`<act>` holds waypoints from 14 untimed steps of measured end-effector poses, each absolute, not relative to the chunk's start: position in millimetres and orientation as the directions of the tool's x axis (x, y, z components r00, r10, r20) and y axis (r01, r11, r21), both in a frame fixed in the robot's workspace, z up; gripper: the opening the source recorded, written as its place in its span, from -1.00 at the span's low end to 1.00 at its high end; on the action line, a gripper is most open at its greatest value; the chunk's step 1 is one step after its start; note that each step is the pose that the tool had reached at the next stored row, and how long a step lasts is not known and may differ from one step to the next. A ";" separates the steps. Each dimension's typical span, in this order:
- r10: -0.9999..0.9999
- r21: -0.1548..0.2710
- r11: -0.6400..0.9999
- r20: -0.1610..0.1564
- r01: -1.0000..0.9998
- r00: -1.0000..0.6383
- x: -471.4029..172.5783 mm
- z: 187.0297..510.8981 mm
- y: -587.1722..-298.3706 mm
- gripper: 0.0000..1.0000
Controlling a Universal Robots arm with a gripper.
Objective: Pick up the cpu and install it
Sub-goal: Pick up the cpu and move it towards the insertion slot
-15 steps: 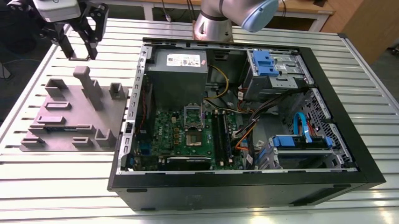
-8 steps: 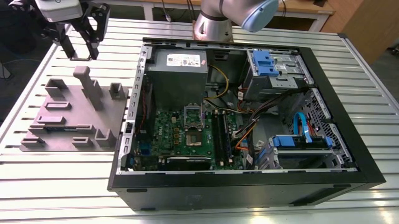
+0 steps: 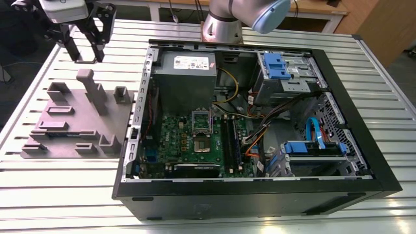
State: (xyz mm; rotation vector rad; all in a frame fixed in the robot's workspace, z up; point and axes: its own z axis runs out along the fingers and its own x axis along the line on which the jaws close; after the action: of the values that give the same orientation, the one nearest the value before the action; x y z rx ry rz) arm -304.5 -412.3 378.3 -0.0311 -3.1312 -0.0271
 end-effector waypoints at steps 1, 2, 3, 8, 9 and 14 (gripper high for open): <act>0.020 0.017 1.000 0.010 0.020 -1.000 -304.1 378.3 -412.3 -0.06; 0.020 0.017 1.000 0.010 0.020 -1.000 -303.8 378.3 -412.3 -0.06; 0.020 0.017 1.000 0.010 0.020 -1.000 -303.5 378.3 -412.3 -0.06; 0.020 0.017 1.000 0.010 0.020 -1.000 -301.5 378.3 -412.3 -0.06; 0.020 0.017 1.000 0.010 0.020 -1.000 -301.0 378.3 -412.3 -0.06; 0.020 0.017 1.000 0.010 0.020 -1.000 -298.2 378.3 -412.3 -0.06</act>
State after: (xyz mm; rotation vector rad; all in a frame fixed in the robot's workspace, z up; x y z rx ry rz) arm -298.2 -412.3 378.3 -0.0311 -3.1312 -0.0272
